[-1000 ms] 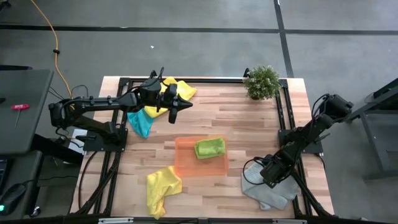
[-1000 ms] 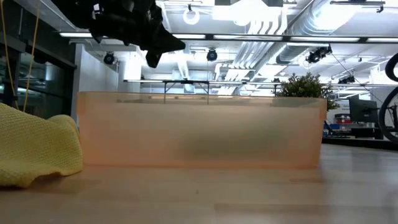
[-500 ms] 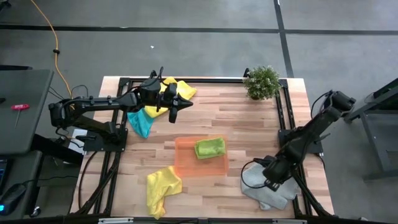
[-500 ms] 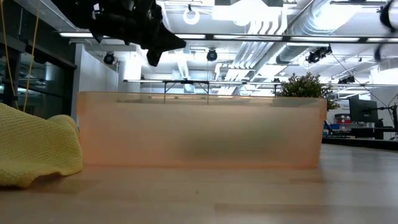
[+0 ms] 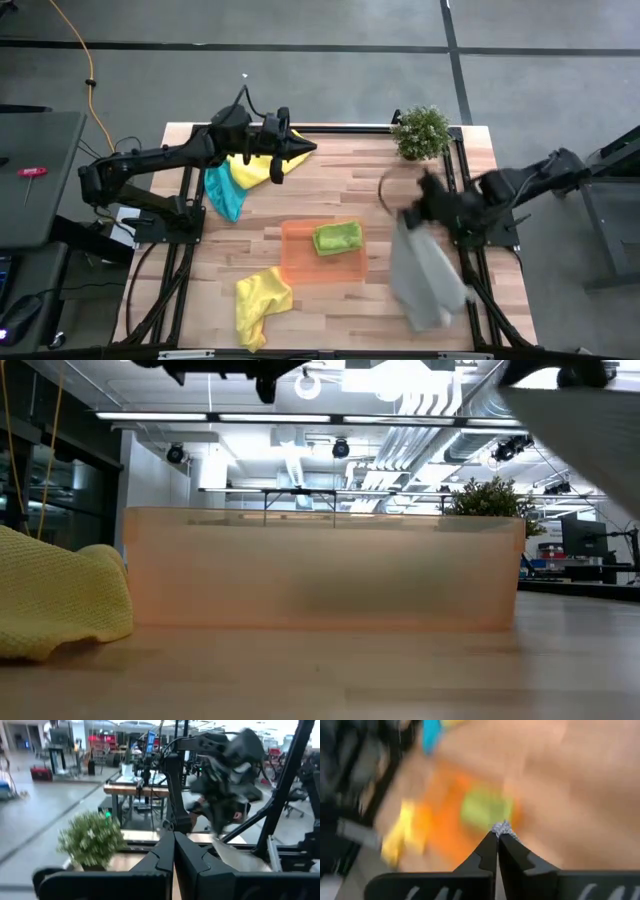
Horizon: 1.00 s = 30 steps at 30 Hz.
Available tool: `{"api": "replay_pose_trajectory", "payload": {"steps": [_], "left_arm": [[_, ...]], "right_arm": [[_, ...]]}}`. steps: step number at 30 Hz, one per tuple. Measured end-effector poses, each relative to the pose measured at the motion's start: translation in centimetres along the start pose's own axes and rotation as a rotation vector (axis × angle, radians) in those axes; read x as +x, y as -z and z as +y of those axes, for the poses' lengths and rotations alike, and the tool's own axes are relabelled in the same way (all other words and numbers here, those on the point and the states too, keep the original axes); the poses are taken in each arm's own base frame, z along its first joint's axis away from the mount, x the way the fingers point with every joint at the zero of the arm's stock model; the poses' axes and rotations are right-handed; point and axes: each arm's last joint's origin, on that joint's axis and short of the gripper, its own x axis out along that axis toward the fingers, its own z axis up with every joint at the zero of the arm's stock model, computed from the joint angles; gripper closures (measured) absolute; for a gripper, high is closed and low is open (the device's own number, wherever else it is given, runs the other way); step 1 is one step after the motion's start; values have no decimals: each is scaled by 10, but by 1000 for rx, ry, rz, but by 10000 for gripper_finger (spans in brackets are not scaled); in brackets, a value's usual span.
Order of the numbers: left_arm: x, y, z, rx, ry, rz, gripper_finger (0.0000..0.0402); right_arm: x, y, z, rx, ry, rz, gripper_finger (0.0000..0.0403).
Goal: Fold microfiber towels
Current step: Fold the gray towel
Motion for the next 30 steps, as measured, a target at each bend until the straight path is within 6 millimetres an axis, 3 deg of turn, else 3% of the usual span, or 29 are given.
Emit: {"api": "replay_pose_trajectory", "payload": {"steps": [4,10,14,19,23,30], "left_arm": [[0,-7,0,64,-1,18,401],[0,0,1,94,-49,98,401],[-1,2,2,110,-73,115,401],[-3,-1,1,77,-76,100,401],[-3,0,1,46,-77,107,401],[-5,18,-2,25,-96,295,401]], "right_arm": [[-7,-45,2,-15,25,-221,402],[-6,-94,7,-103,-74,-449,402],[-9,-118,8,-123,-102,-611,403],[-2,-135,13,-99,-174,-674,403],[27,-140,20,-85,-208,-591,403],[117,-134,29,-165,-243,-276,403]]}}
